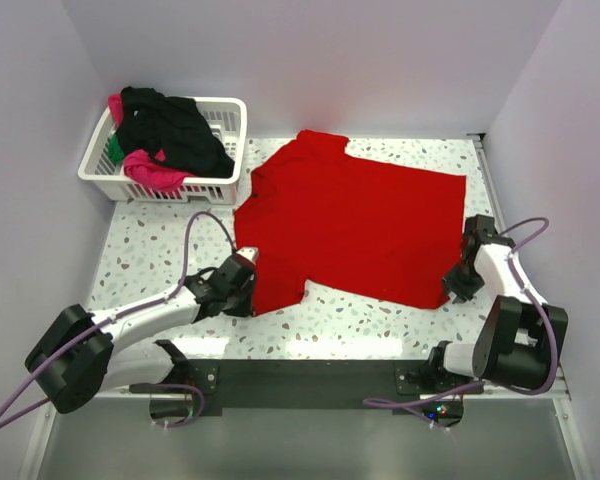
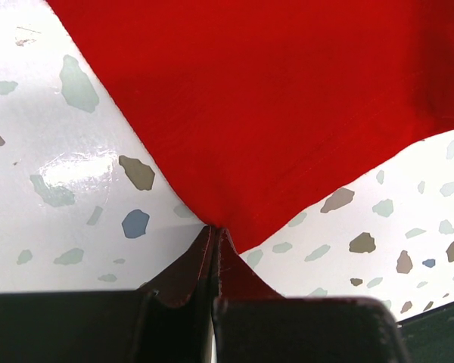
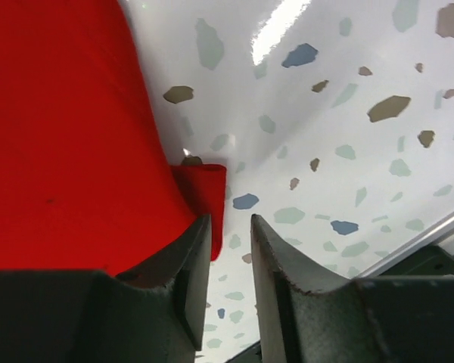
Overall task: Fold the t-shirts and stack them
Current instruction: Fold the tshirt
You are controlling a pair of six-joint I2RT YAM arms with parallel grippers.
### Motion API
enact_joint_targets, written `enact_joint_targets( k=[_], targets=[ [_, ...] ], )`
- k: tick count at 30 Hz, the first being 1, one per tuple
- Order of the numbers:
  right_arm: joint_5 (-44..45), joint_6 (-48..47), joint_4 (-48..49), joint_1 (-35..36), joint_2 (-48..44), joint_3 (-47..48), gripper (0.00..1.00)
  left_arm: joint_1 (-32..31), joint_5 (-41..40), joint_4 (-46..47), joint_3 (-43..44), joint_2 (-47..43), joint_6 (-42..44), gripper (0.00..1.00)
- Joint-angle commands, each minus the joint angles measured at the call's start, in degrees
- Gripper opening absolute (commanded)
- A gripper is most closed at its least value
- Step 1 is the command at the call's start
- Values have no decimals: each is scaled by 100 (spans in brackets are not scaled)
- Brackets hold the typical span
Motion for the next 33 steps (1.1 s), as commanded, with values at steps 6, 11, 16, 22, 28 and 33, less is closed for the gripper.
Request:
enact_joint_targets(
  k=[6, 11, 16, 22, 28, 33],
  targets=[
    [-343, 56, 579, -13, 355, -63, 28, 34, 45, 38, -50, 122, 144, 0],
    [-221, 30, 518, -13, 460, -116, 26, 34, 36, 38, -50, 149, 135, 0],
    [17, 12, 465, -13, 443, -186, 31, 43, 36, 29, -33, 166, 136, 0],
    [61, 30, 728, -13, 715, -231, 33, 78, 36, 29, -33, 202, 144, 0],
    [113, -32, 1080, -13, 987, -160, 29, 104, 45, 29, -24, 245, 144, 0],
    [-70, -49, 1431, -13, 1225, -178, 13, 131, 62, 29, -15, 289, 162, 0]
  ],
)
